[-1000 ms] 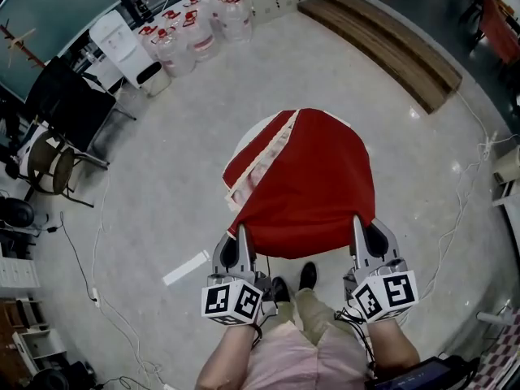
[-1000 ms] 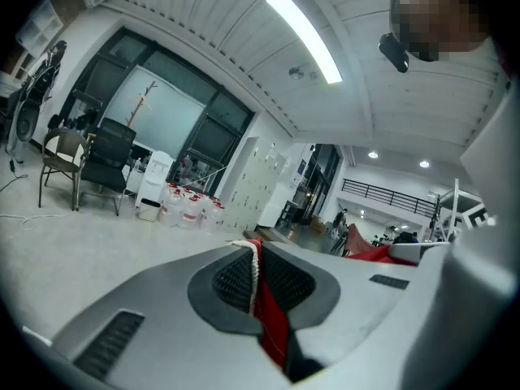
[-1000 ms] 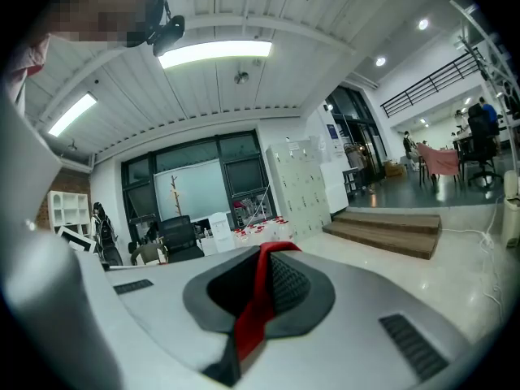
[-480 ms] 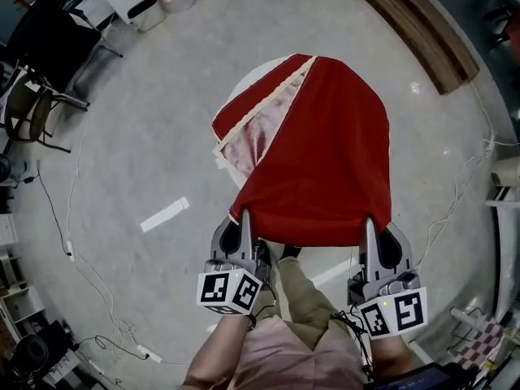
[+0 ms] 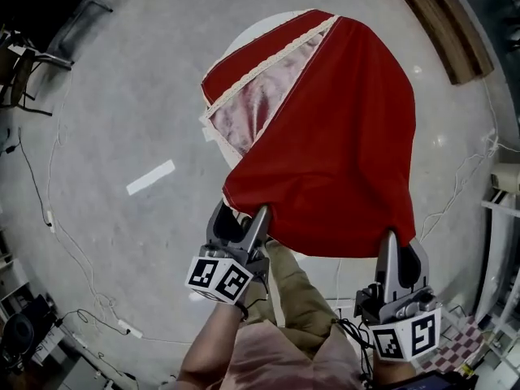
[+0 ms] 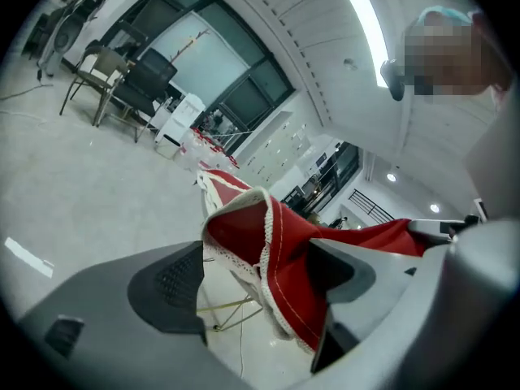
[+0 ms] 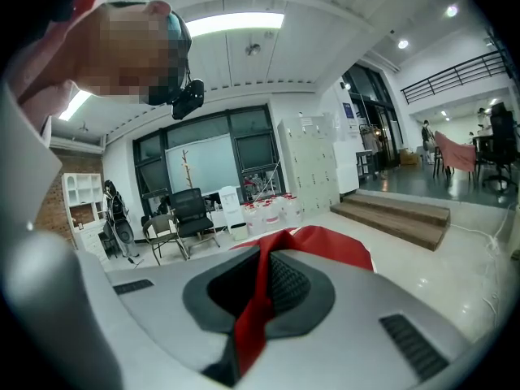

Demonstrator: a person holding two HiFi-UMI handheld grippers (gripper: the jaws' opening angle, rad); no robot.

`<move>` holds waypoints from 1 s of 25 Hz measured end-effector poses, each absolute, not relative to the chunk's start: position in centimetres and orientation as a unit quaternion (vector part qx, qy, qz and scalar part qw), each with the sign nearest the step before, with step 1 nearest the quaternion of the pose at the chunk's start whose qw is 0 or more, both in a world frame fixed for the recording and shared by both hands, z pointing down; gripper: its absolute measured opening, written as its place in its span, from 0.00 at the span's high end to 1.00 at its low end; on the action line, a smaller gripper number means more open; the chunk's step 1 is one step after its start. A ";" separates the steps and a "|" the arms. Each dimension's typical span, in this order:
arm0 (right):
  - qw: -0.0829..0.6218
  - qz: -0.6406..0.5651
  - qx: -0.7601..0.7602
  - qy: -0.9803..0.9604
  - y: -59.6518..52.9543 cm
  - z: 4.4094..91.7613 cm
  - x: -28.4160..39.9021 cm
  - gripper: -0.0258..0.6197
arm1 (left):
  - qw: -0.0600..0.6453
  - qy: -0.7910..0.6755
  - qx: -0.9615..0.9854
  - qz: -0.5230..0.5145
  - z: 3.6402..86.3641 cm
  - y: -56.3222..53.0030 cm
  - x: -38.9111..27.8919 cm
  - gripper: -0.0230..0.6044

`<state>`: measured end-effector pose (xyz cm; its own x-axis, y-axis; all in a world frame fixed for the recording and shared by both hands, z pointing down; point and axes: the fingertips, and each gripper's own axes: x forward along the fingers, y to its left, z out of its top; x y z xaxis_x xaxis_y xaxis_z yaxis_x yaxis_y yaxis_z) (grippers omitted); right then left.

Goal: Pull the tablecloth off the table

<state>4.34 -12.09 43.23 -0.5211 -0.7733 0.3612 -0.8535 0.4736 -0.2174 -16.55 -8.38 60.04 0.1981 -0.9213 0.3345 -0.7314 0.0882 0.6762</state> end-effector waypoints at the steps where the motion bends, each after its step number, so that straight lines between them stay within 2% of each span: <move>1: 0.110 0.188 0.475 -0.853 -12.1 43.5 4.3 0.92 | 0.403 -0.619 0.662 -0.124 60.9 -8.6 -16.5 0.35; 5: 0.121 0.187 0.466 -0.856 -12.2 44.6 4.0 0.92 | 0.403 -0.629 0.652 -0.129 62.5 -10.4 -16.9 0.32; 11: 0.124 0.198 0.456 -0.859 -13.1 45.5 3.6 0.92 | 0.317 -0.678 0.658 -0.081 61.2 -13.1 -19.0 0.32; 20: 0.126 0.221 0.434 -0.864 -14.6 46.3 2.6 0.92 | 0.324 -0.682 0.654 -0.058 61.8 -16.6 -20.0 0.32; 25: 0.132 0.225 0.427 -0.866 -15.0 46.8 2.1 0.92 | 0.365 -0.673 0.642 -0.035 64.2 -16.8 -19.8 0.32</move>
